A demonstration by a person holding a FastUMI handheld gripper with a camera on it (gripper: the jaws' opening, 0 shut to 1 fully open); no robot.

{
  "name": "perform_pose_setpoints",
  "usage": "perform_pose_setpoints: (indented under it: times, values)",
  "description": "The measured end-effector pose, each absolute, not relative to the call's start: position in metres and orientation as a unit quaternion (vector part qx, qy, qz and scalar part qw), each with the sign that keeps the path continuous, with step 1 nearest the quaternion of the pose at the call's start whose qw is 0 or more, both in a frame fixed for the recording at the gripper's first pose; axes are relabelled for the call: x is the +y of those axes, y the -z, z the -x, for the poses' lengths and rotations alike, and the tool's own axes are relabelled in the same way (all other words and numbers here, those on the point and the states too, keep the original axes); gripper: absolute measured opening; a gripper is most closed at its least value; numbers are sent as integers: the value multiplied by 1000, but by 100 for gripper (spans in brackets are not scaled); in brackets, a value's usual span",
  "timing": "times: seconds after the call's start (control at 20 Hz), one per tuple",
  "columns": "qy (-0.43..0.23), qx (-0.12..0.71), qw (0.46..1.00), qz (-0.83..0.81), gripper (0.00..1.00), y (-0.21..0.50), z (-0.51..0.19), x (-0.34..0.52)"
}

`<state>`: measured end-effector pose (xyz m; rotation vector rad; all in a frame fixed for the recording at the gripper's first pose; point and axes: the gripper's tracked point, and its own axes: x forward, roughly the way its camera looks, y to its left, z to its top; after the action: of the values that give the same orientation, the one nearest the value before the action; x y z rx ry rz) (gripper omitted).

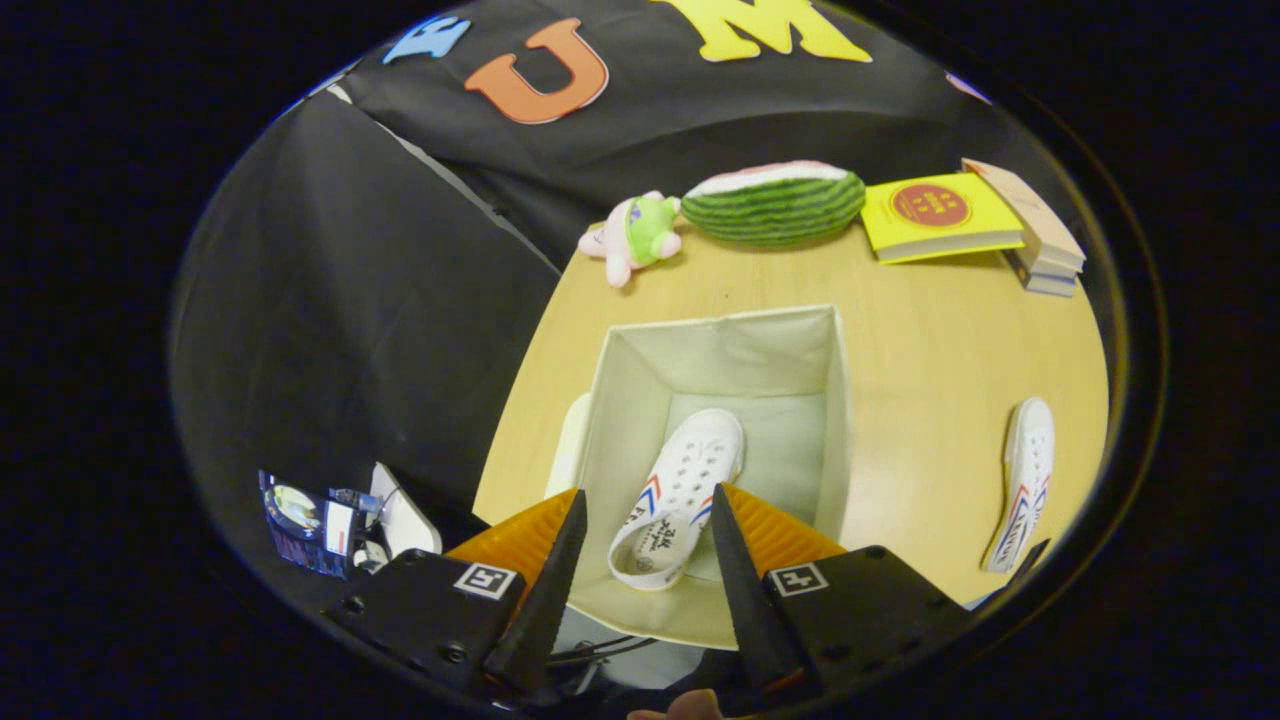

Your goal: Open the storage box then place both shoes into the box .Put the left shoe in first, then the right shoe, with the right side of both shoes facing outward in a uniform manner.

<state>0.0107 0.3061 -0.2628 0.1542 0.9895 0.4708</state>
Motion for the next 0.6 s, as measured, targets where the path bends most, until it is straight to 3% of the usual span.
perform_pose_setpoints:
  times: [0.3, 0.6]
  values:
    - [-190, 398, 897, -27, 78, 213, -24, 219]
    - [-131, 378, 916, 4, 79, 207, -33, 113]
